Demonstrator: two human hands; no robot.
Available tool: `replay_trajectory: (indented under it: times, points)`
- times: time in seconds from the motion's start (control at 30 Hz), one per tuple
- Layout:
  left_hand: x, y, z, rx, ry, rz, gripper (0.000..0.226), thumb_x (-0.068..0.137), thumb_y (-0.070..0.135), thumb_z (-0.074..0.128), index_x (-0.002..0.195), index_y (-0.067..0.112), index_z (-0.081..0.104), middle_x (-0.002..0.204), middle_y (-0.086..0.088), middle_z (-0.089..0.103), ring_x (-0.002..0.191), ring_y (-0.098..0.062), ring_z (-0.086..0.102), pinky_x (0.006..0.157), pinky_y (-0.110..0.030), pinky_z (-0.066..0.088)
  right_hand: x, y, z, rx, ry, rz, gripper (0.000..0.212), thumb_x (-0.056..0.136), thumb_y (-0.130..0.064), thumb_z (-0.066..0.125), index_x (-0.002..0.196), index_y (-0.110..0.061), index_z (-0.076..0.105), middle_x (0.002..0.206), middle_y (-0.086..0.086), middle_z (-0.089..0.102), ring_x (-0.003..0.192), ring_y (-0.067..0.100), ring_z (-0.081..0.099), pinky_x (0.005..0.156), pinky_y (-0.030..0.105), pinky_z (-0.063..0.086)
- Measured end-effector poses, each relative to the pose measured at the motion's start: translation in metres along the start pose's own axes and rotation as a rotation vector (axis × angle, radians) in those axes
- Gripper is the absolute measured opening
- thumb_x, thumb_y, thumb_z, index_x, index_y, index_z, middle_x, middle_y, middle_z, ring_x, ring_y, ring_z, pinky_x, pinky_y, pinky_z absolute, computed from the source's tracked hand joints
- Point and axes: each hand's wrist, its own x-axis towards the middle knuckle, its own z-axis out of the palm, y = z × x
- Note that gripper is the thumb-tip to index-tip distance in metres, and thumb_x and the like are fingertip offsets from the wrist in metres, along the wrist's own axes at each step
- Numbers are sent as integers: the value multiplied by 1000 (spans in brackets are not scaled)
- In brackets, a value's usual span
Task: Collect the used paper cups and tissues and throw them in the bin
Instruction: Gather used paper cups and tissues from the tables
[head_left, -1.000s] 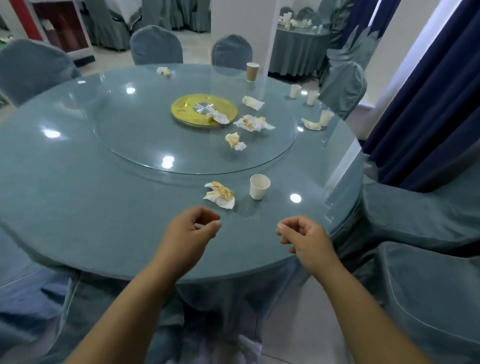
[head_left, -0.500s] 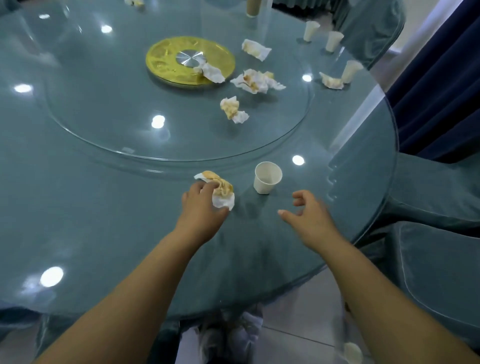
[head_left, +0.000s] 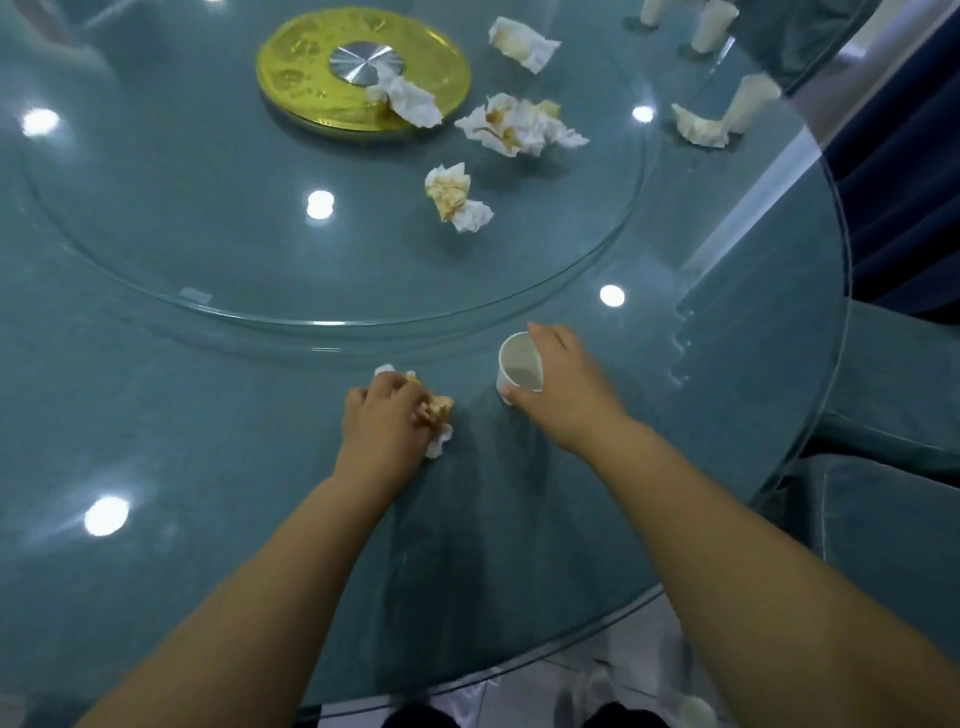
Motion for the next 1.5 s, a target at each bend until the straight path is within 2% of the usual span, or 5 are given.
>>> replay_trajectory:
  times: [0.23, 0.43, 0.7, 1.1, 1.5]
  points:
    - [-4, 77, 14, -214, 155, -201, 9, 90, 14, 58, 82, 11, 54, 77, -6, 54, 78, -31, 52, 60, -32, 28, 4, 57, -53, 237, 56, -20, 72, 79, -37, 73, 139, -19, 39, 136, -1, 39, 120, 20, 46, 91, 25, 34]
    - [-2, 174, 41, -266, 389, -292, 9, 88, 11, 63, 92, 6, 57, 95, -18, 54, 82, -23, 44, 64, -23, 22, 8, 136, -137, 324, -10, -107, 67, 78, -35, 74, 135, -21, 43, 127, -4, 41, 99, 9, 42, 85, 24, 35]
    - [11, 292, 61, -405, 350, -272, 30, 87, -3, 49, 106, 14, 65, 96, -1, 59, 86, -19, 54, 72, -23, 35, 28, 208, -226, 308, -11, -139, 62, 78, -35, 74, 132, -21, 45, 118, -8, 38, 99, 10, 43, 86, 27, 36]
    - [79, 323, 59, -423, 401, -356, 24, 83, 33, 69, 76, 13, 59, 68, 0, 56, 64, -18, 50, 56, -27, 37, 99, 242, -251, 298, -29, -82, 66, 78, -38, 73, 135, -22, 43, 123, -6, 37, 100, 9, 42, 91, 29, 40]
    - [212, 361, 61, -478, 315, -227, 15, 87, 12, 65, 82, 18, 52, 80, -2, 57, 75, -23, 54, 67, -33, 40, 205, 267, -302, 420, 187, 55, 64, 77, -39, 75, 131, -18, 48, 126, -2, 42, 104, 13, 47, 86, 27, 38]
